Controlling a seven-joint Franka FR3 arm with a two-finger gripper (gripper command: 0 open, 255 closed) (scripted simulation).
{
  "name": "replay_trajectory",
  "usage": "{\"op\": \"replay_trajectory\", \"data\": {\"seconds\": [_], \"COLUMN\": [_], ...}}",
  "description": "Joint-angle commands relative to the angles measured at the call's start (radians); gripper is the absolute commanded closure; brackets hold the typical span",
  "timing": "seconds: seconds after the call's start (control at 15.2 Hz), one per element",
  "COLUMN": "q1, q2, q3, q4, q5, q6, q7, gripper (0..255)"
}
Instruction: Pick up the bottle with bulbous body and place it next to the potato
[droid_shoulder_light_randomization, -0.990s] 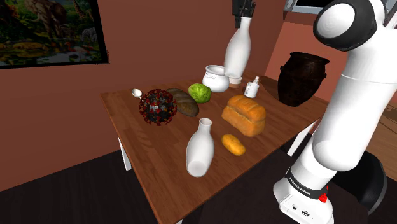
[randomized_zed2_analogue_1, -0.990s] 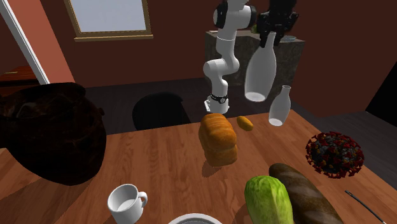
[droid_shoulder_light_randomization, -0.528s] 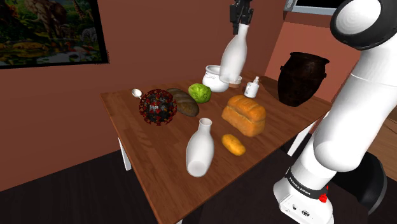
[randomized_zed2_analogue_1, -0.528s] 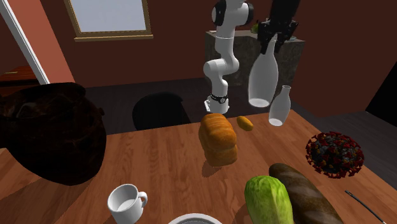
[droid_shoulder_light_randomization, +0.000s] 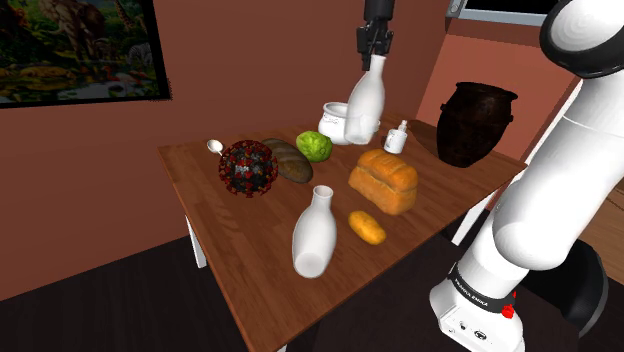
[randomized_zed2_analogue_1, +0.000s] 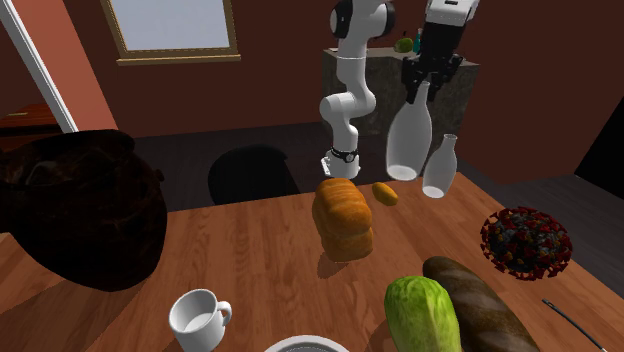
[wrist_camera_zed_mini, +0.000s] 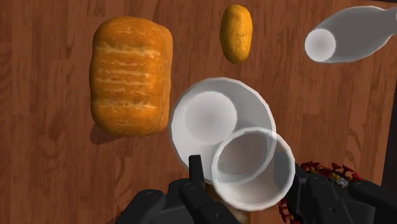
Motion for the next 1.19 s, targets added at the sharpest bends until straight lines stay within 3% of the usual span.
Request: {"op": "replay_trajectory", "data": {"seconds": [0.0, 1.12], "q1": [0.001, 0.004], "q2": [-0.017, -0.082], "q3": [0.002, 0.006], "q4": [-0.049, -0.358], "q5": [-0.003, -0.015], "q6": [0.034, 0.278], "q7": [0.003, 0.016], "gripper": [255, 255]}}
